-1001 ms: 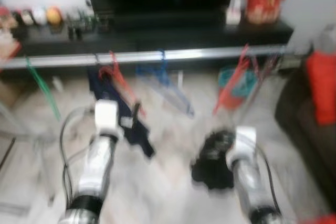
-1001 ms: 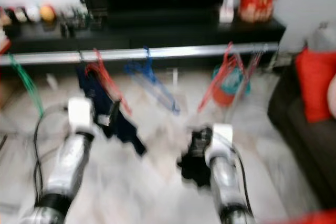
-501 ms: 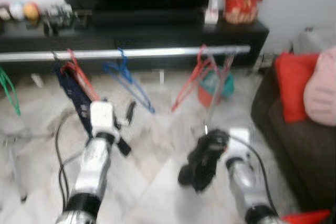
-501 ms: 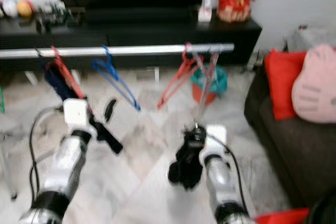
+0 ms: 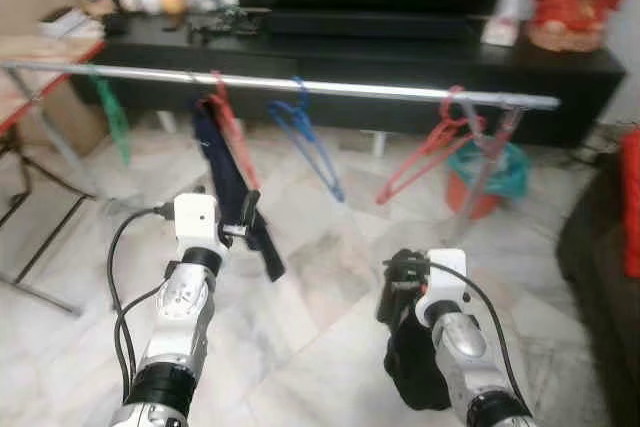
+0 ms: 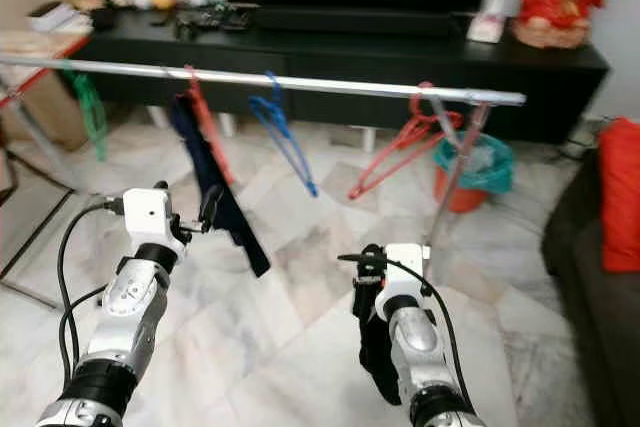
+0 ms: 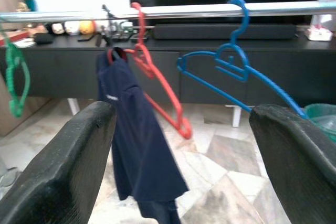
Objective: Hang hanger
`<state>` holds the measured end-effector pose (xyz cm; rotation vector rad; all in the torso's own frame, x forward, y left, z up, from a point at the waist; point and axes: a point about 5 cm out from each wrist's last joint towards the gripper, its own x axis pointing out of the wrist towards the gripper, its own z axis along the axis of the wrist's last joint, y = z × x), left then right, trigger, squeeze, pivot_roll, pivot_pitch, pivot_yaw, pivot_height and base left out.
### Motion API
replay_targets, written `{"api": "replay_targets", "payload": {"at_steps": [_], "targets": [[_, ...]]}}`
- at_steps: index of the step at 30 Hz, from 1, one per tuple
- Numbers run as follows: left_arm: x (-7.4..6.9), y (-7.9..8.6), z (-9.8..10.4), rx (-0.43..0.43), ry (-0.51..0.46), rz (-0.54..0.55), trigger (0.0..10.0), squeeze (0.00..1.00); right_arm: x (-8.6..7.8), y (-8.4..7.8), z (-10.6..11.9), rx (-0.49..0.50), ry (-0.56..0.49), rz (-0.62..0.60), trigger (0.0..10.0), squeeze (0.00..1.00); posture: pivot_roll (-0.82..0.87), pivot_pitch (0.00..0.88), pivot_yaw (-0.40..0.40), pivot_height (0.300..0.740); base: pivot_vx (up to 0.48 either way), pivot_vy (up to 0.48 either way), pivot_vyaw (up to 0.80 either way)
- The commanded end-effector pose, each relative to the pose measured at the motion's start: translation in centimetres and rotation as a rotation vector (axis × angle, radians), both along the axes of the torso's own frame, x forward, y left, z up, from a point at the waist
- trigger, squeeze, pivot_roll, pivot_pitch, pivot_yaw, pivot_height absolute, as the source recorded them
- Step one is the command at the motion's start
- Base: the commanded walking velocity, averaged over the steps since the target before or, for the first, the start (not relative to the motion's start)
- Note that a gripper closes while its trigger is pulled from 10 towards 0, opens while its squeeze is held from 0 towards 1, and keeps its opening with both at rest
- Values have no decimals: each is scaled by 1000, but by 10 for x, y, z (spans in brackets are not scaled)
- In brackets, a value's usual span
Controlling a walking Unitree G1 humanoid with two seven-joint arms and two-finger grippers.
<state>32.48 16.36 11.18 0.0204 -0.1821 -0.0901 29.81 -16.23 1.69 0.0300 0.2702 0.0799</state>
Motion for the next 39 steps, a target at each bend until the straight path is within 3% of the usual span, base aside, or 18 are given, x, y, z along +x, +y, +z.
{"api": "replay_targets", "payload": {"at_steps": [1,15,19,24,39], "targets": [[2,-2,1,4,9,-4,10000,0,5,1,6,9,-19,2,10000,0,-64,28,18,740,0,0,0],[3,-2,3,3,1,1,10000,0,3,4,3,-4,-8,37,10000,0,-64,20,20,740,210,0,0],[3,-1,3,3,0,7,10000,0,-5,2,-13,-73,119,50,10000,0,-68,25,19,740,313,0,739],[4,0,5,1,-9,15,10000,0,-20,-9,-31,-75,220,12,10000,0,-67,24,17,740,314,0,0],[5,2,8,2,-22,24,10000,0,-21,-1,-33,-64,240,51,10000,0,-64,34,19,740,317,0,0]]}}
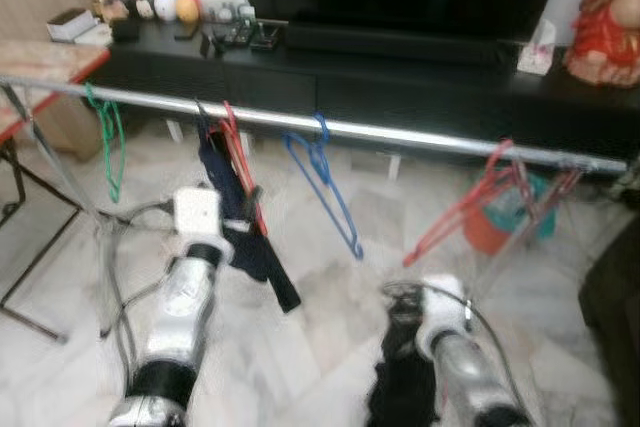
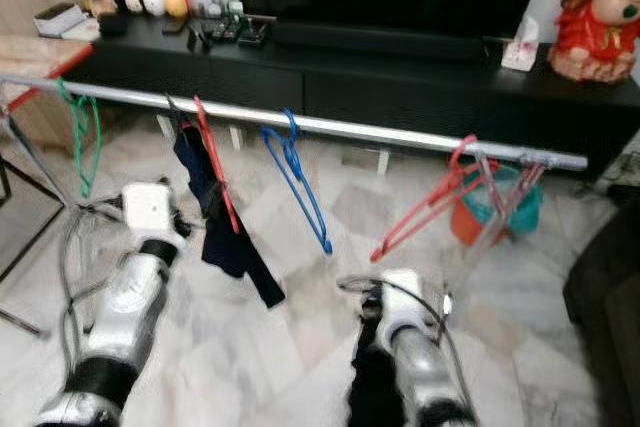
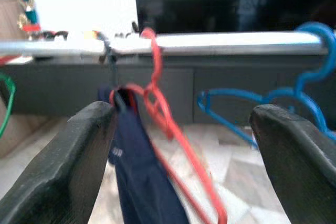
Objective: Hang hanger
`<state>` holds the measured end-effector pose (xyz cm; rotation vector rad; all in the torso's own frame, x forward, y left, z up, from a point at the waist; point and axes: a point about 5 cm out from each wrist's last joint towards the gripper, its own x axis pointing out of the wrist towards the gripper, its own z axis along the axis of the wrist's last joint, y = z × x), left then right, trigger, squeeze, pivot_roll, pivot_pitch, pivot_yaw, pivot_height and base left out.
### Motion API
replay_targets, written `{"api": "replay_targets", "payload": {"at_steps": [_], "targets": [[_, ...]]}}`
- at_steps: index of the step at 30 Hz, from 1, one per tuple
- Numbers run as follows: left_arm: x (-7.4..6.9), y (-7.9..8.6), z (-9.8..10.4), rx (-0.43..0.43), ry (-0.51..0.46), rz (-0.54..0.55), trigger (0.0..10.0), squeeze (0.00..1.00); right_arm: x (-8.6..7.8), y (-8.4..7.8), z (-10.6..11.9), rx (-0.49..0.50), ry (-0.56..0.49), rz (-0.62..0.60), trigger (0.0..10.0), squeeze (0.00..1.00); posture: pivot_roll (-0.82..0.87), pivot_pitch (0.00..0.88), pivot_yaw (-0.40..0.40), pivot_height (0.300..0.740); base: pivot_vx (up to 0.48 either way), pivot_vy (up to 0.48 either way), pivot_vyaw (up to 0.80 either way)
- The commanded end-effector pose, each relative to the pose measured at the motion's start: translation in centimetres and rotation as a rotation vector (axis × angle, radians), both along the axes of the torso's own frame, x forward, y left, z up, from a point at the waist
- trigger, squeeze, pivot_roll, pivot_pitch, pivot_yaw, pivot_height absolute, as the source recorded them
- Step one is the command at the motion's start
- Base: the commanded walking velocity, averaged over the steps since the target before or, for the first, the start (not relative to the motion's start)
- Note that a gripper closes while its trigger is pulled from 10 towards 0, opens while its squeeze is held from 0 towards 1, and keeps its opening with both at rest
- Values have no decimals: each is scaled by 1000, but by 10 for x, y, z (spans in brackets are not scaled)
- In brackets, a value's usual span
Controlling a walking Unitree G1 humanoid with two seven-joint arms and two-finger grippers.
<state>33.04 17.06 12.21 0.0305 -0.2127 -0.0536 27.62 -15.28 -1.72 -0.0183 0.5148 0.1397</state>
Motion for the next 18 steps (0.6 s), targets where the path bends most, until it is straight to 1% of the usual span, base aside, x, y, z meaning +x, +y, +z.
{"api": "replay_targets", "payload": {"at_steps": [1,5,9,10,11,14,18], "targets": [[-1,-5,-3,-3,10,-11,10000,0,1,-10,2,-17,-3,-15,10000,0,-64,34,19,740,319,0,0],[-1,-5,-4,4,22,-2,10000,0,2,-10,2,-13,-5,-11,10000,0,-64,34,19,740,301,0,0],[-2,-4,-6,25,37,6,10000,0,2,-9,2,-9,-6,-7,10000,0,-65,34,20,740,0,0,0],[-4,-1,-10,40,68,39,10000,0,2,-9,2,-7,-6,-1,10000,0,-64,36,20,740,0,0,0],[-4,-1,-10,40,68,39,10000,0,2,-9,2,-7,-6,-1,10000,0,-64,36,20,740,0,0,0],[-6,3,-12,70,111,79,10000,0,1,-8,2,-8,-2,9,10000,0,-61,39,18,740,0,0,0],[-4,3,-12,58,140,85,10000,0,2,-8,2,-7,-4,12,10000,0,-60,40,17,740,0,0,0]]}}
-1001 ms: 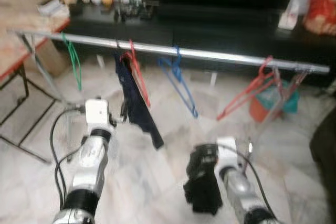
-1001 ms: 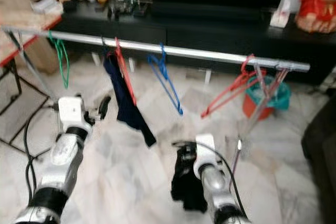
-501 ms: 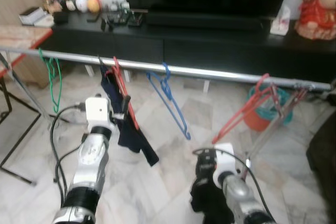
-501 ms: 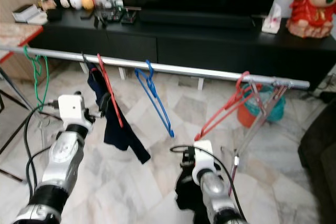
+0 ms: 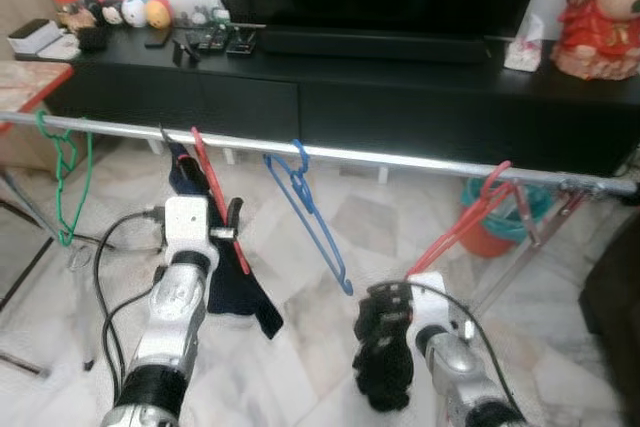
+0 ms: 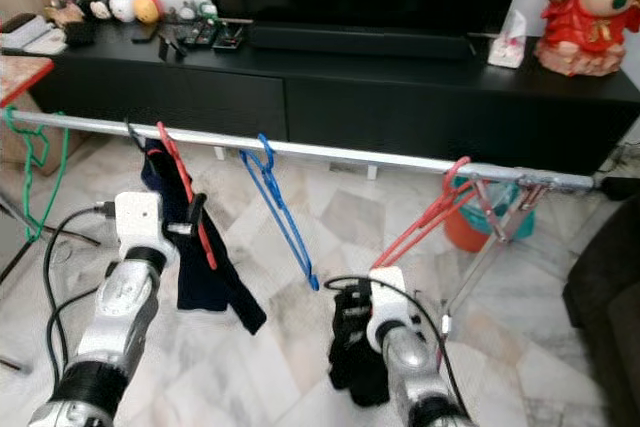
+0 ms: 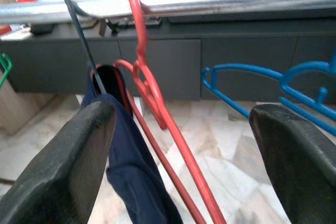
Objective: Hang hanger
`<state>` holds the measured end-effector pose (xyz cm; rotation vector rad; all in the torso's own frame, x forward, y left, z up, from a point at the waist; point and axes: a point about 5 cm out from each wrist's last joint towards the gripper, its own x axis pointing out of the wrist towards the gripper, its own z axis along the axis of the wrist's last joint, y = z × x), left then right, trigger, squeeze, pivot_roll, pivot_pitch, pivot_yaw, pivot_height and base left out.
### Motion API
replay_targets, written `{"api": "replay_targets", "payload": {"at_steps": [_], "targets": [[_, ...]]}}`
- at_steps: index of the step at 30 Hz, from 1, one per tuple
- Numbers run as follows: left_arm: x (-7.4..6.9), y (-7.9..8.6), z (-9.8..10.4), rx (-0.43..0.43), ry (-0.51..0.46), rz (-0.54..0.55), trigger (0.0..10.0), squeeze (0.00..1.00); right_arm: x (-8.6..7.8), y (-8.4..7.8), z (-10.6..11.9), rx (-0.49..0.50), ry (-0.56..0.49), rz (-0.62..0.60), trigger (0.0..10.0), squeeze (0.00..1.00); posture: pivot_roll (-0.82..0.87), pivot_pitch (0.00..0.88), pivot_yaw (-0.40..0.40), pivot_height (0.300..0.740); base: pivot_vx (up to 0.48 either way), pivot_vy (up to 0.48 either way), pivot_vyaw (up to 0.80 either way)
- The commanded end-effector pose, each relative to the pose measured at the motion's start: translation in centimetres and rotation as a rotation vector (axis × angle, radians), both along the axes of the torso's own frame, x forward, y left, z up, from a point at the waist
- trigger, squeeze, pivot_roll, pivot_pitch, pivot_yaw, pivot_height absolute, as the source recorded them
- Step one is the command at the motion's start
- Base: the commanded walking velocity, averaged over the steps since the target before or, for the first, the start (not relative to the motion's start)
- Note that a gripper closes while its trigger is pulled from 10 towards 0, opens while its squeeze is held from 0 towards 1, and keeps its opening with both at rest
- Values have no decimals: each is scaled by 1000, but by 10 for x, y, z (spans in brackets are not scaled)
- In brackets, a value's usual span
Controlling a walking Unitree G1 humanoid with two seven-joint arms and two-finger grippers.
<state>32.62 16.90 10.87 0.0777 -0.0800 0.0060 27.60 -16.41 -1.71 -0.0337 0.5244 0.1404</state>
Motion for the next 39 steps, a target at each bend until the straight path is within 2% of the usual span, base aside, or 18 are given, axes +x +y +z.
{"api": "replay_targets", "payload": {"at_steps": [1,3,5,6,7,8,9,10,12,14,18,23,25,29,32,33,34,39], "targets": [[3,4,1,8,27,23,10000,0,2,4,2,7,-14,12,10000,0,-62,41,15,740,0,0,0],[5,4,1,2,42,33,10000,0,3,4,3,7,-14,13,10000,0,-62,41,15,740,0,0,0],[10,4,0,-64,79,48,10000,0,3,4,3,5,-14,18,10000,0,-62,41,15,740,0,0,0],[12,5,-1,-58,98,57,10000,0,3,4,3,5,-13,19,10000,0,-62,41,15,740,0,0,0],[14,6,-1,-61,113,70,10000,75,3,4,3,5,-14,21,10000,0,-62,41,15,740,0,0,0],[16,7,-2,-64,123,79,10000,75,3,4,3,6,-14,22,10000,0,-62,41,15,740,0,0,0],[20,8,-1,-66,141,101,10000,569,3,4,3,6,-14,24,10000,0,-65,38,16,740,0,0,0],[23,8,1,-80,145,100,10000,1000,3,4,3,5,-14,27,10000,0,-69,37,17,740,0,0,0],[24,7,2,-93,144,94,10000,1000,3,4,3,5,-13,29,10000,0,-69,37,17,740,0,0,0],[30,6,5,-142,166,90,10000,1000,4,5,4,5,-14,33,10000,0,-70,34,17,740,0,0,0],[43,5,7,-229,255,98,10000,1000,5,6,5,3,-15,46,10000,0,-73,30,16,740,0,0,0],[54,-2,23,-257,242,22,10000,1000,7,12,7,5,-29,63,10000,0,-77,29,17,740,0,0,0],[60,-7,29,-299,272,-22,10000,1000,9,17,10,10,-43,74,10000,0,-75,37,19,740,0,0,0],[63,-7,30,-282,297,-34,10000,1000,10,20,11,14,-50,82,10000,0,-77,40,20,740,0,0,0],[66,-5,31,-227,341,-21,10000,1000,10,24,14,19,-62,94,10000,0,-76,44,24,740,0,0,0],[67,-4,31,-213,351,-17,10000,969,11,25,14,20,-65,96,10000,0,-76,44,24,740,0,0,0],[68,-4,31,-211,357,-6,10000,0,11,25,15,22,-69,99,10000,0,-78,47,26,740,0,0,0],[71,-8,35,-259,370,-11,10000,0,12,26,19,28,-82,109,10000,0,-79,51,28,740,0,0,0]]}}
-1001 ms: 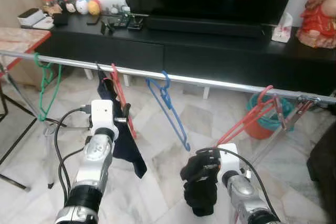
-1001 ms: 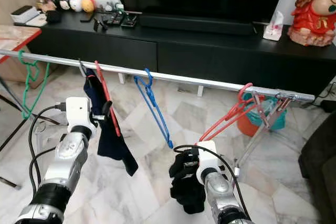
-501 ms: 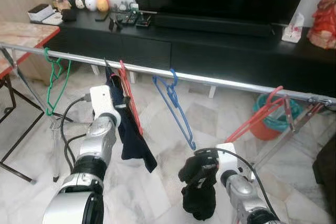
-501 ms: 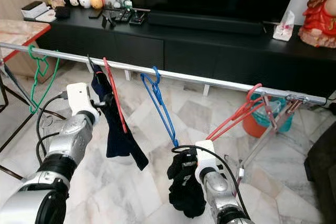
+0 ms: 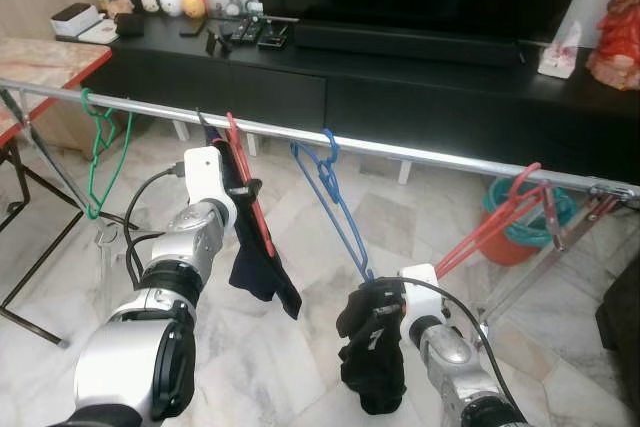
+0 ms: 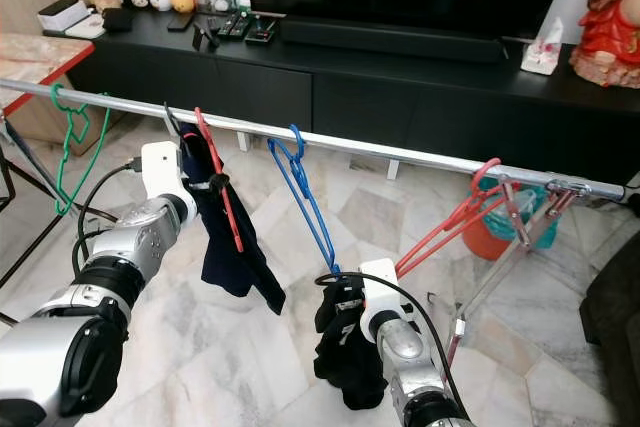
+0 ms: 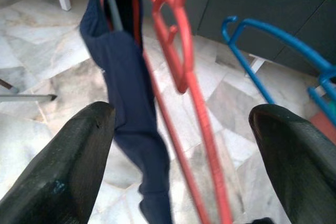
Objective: Hang hanger
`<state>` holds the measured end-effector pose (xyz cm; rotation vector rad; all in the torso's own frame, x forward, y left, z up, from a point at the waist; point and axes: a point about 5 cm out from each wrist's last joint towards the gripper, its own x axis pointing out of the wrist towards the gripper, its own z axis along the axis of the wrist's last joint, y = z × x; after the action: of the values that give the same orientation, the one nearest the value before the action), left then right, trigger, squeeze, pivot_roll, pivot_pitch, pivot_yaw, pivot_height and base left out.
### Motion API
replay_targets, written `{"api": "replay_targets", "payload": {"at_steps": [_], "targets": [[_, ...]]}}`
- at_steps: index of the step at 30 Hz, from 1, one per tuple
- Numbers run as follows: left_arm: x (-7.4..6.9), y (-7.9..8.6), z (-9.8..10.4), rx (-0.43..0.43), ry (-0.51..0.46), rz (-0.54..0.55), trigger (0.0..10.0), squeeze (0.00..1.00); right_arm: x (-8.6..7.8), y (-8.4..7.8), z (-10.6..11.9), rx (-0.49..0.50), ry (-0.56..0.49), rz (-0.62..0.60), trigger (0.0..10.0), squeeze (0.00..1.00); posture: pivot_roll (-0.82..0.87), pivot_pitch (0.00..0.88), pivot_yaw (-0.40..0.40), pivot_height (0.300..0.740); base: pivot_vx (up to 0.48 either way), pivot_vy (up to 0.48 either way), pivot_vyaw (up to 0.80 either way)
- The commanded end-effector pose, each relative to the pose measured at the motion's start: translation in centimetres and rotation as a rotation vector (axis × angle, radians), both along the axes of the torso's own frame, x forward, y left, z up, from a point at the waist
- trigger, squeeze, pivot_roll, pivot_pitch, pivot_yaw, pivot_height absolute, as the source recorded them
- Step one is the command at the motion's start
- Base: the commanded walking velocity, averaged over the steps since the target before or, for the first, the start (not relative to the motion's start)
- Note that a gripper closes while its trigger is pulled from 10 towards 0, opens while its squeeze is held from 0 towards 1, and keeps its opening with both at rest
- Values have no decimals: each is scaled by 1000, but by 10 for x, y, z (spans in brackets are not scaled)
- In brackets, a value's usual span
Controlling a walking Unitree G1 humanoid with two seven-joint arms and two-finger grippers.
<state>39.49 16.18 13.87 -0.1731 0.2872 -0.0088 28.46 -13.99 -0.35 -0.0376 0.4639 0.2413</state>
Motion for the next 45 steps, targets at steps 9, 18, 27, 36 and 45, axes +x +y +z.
{"api": "replay_targets", "payload": {"at_steps": [9,18,27,36,45], "targets": [[4,-7,6,-32,-3,-17,10000,0,3,2,6,0,-26,17,10000,0,-79,51,28,740,0,0,0],[4,-7,6,-32,-3,-17,10000,0,3,2,6,0,-26,17,10000,0,-79,51,28,740,0,0,0],[4,-7,6,-32,-3,-17,10000,0,3,2,6,0,-26,17,10000,0,-79,51,28,740,0,0,0],[-31,10,-20,203,-255,-7,10000,0,-59,-56,-51,-45,257,-328,10000,0,-70,54,36,740,0,0,0],[-38,3,-19,221,-332,-13,10000,0,-59,-57,-49,-16,210,-350,10000,0,-74,39,35,740,0,0,0]]}}
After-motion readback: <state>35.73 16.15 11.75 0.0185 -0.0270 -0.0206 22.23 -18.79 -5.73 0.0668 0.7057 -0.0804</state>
